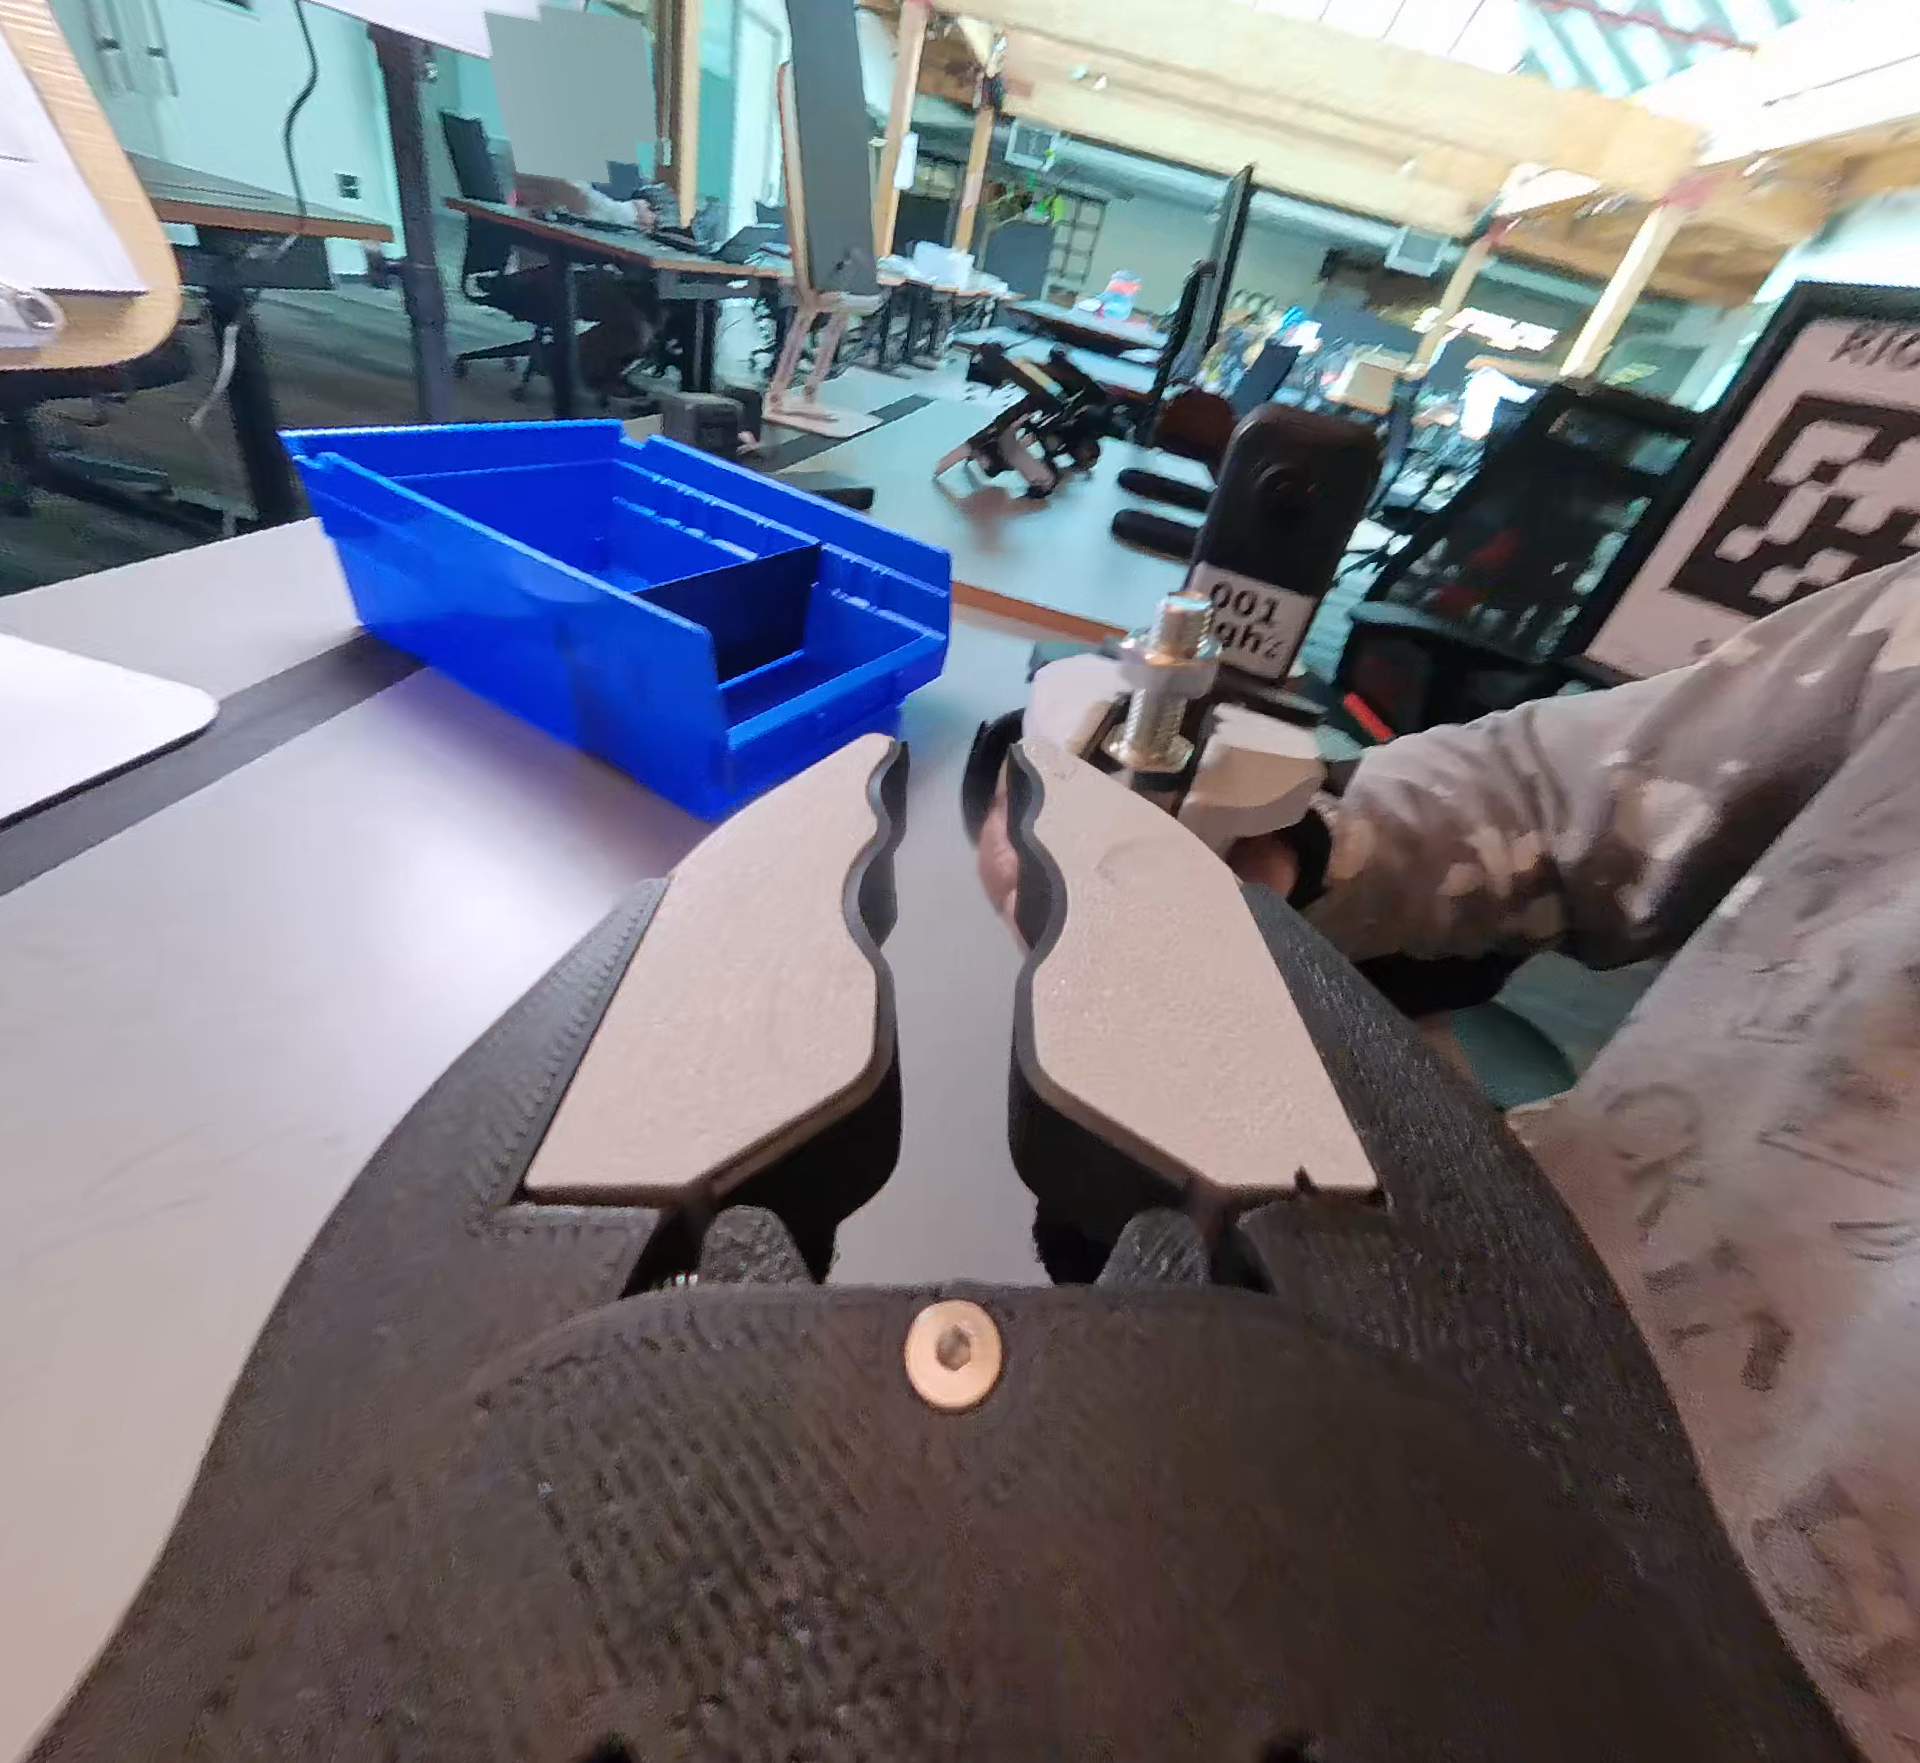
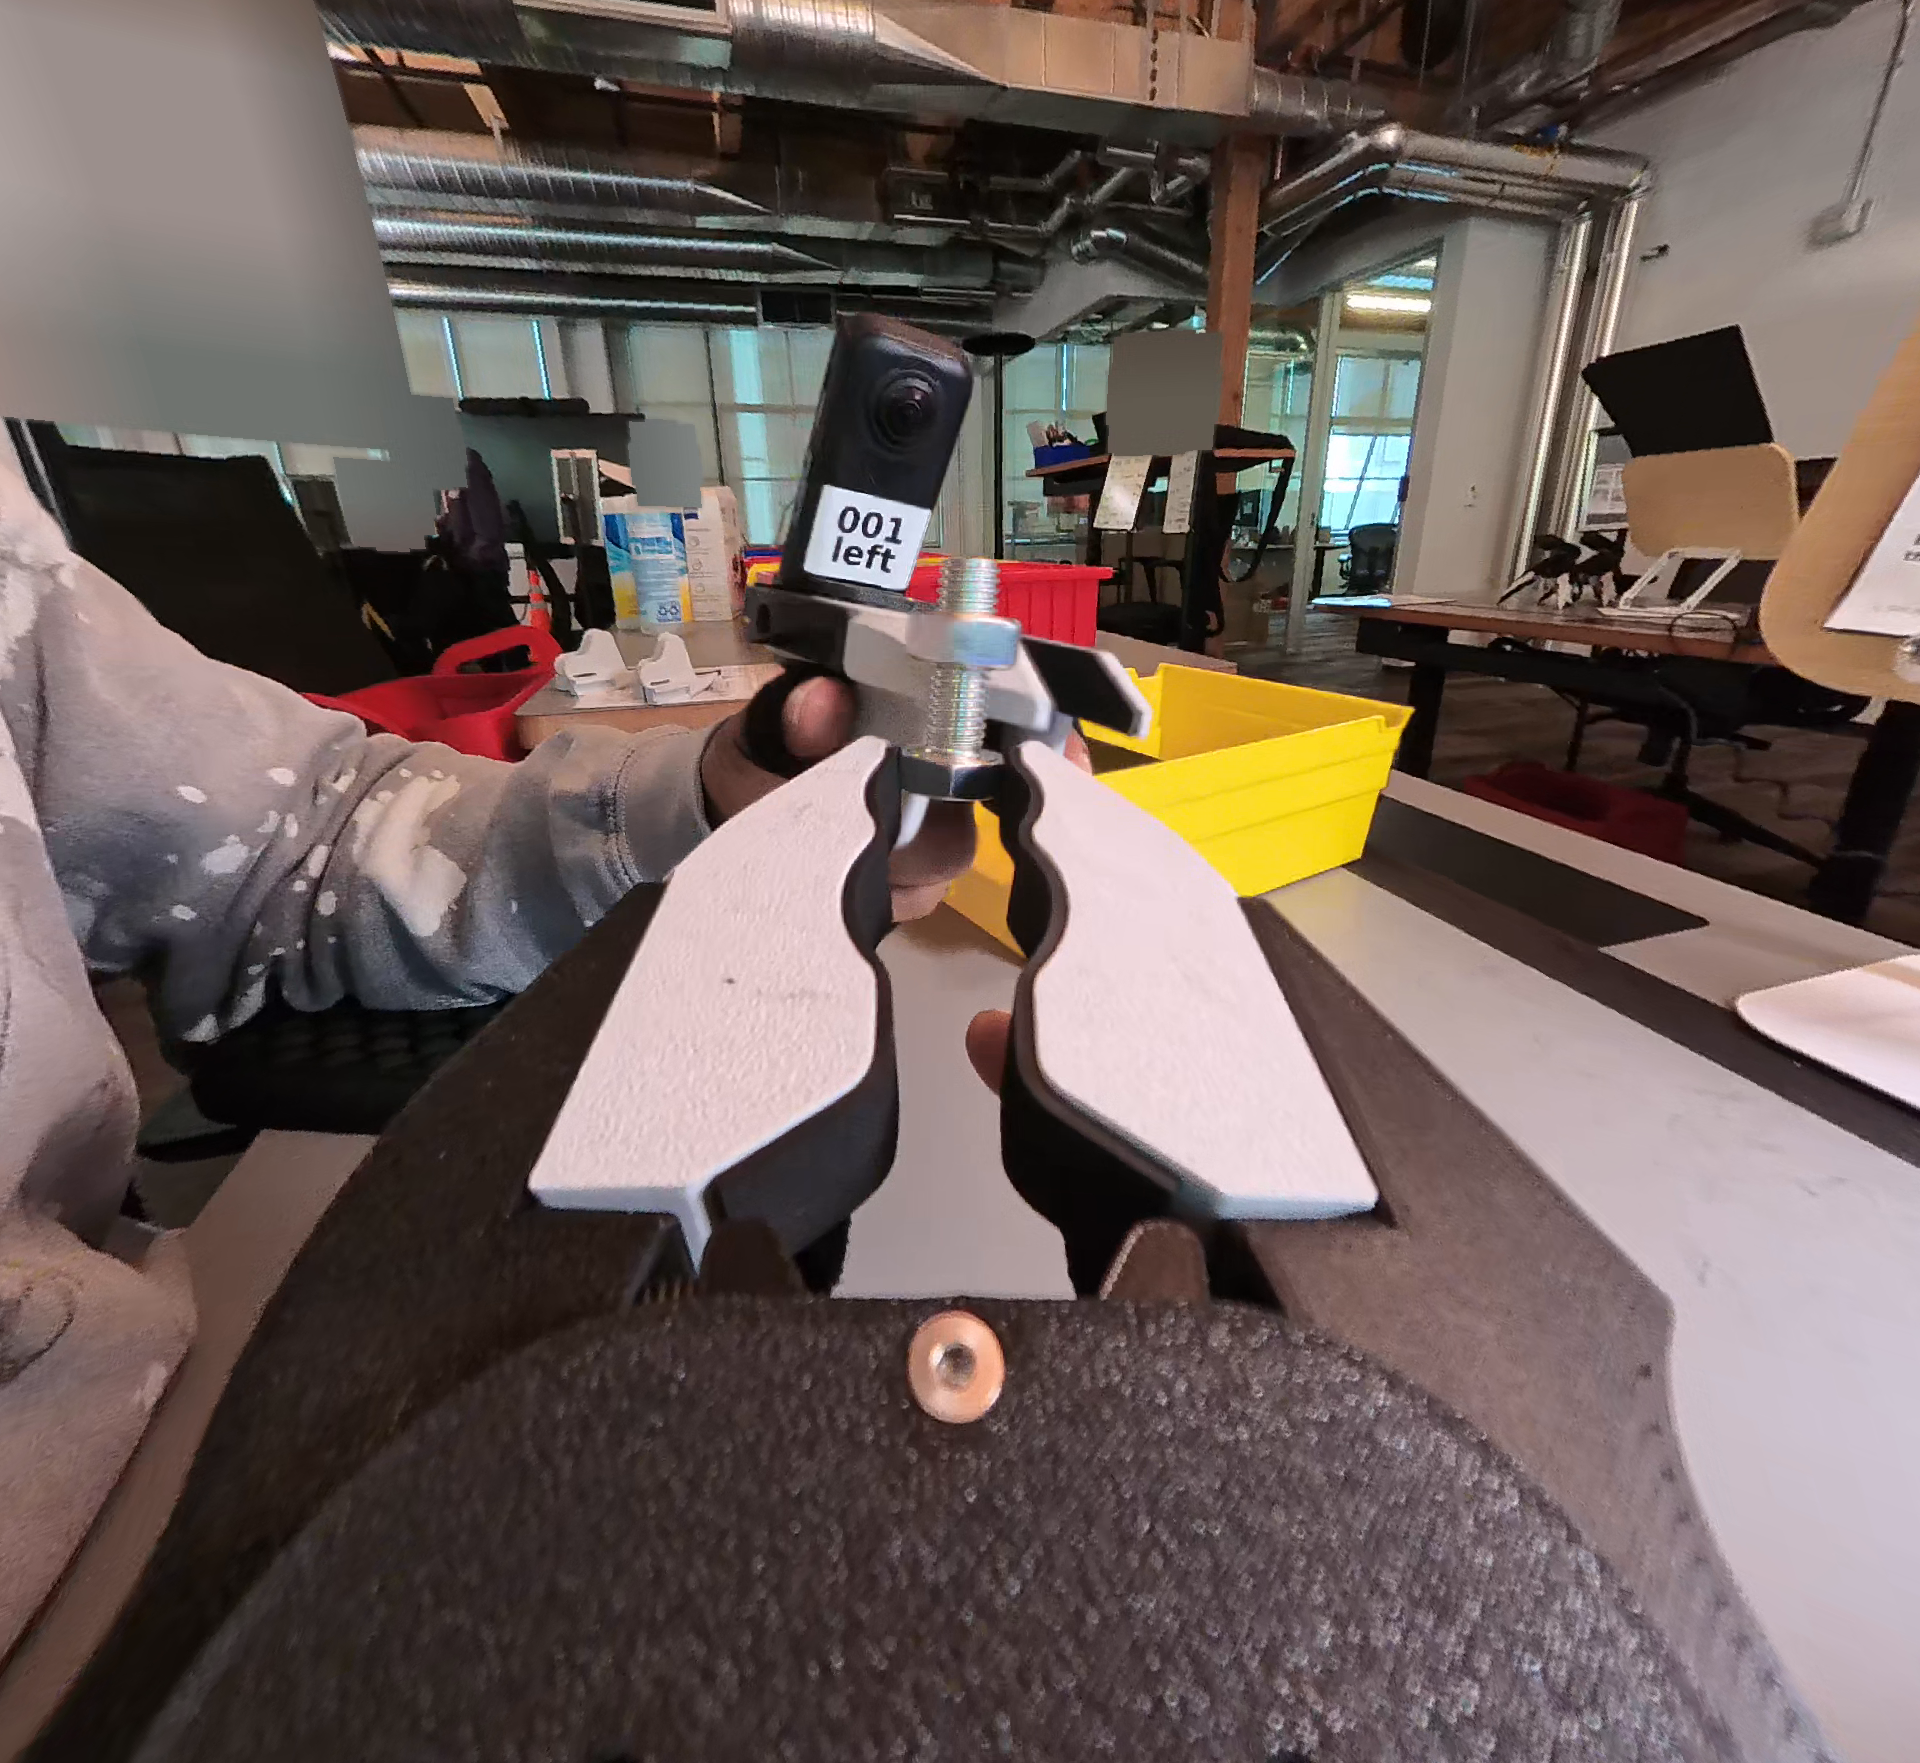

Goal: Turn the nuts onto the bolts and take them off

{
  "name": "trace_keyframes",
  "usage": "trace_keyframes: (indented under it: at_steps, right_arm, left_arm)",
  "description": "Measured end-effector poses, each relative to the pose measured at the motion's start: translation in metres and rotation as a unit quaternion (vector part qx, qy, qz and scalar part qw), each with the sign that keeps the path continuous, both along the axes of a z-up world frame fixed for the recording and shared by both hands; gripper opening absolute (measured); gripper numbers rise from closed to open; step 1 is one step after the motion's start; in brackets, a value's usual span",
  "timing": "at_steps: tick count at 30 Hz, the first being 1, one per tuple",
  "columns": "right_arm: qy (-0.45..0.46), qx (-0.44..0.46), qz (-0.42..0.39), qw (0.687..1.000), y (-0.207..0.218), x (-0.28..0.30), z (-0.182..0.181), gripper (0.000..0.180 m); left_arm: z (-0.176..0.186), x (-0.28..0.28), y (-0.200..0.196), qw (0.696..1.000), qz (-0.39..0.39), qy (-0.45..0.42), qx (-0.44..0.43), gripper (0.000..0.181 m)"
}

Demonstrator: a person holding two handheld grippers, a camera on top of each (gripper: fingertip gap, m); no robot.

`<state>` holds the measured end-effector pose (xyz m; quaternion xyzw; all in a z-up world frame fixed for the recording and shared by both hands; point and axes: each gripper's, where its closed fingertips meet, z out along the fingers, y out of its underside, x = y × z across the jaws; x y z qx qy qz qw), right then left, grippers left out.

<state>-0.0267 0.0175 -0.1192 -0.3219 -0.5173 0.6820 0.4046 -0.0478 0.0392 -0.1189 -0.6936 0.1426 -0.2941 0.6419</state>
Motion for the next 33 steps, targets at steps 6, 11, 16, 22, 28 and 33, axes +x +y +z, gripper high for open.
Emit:
trace_keyframes:
  at_steps: [6, 11, 16, 22, 28, 33]
  right_arm:
    - [-0.018, 0.004, -0.016, 1.0, 0.003, -0.006, -0.009, 0.018]
    - [-0.009, -0.021, -0.006, 1.0, 0.007, -0.002, -0.004, 0.018]
    - [-0.008, -0.019, -0.011, 1.0, 0.009, -0.002, -0.003, 0.018]
    - [-0.017, -0.005, -0.023, 1.0, 0.007, -0.006, -0.008, 0.018]
    - [-0.001, -0.012, -0.02, 1.0, 0.009, -0.002, 0.0, 0.018]
    - [-0.017, -0.008, -0.027, 0.999, 0.01, -0.006, -0.008, 0.018]
  left_arm:
    - [0.011, 0.024, -0.009, 0.998, -0.056, -0.027, 0.013, 0.03]
    - [0.0, 0.002, 0.004, 1.0, 0.018, 0.0, -0.012, 0.012]
    - [0.002, 0.0, 0.002, 1.0, 0.006, -0.01, -0.003, 0.024]
    - [0.008, 0.02, -0.003, 0.999, -0.024, -0.019, 0.01, 0.029]
    - [0.002, -0.003, 0.005, 0.999, 0.031, -0.017, -0.003, 0.019]
    - [0.01, 0.021, -0.005, 0.999, -0.026, -0.021, 0.013, 0.031]
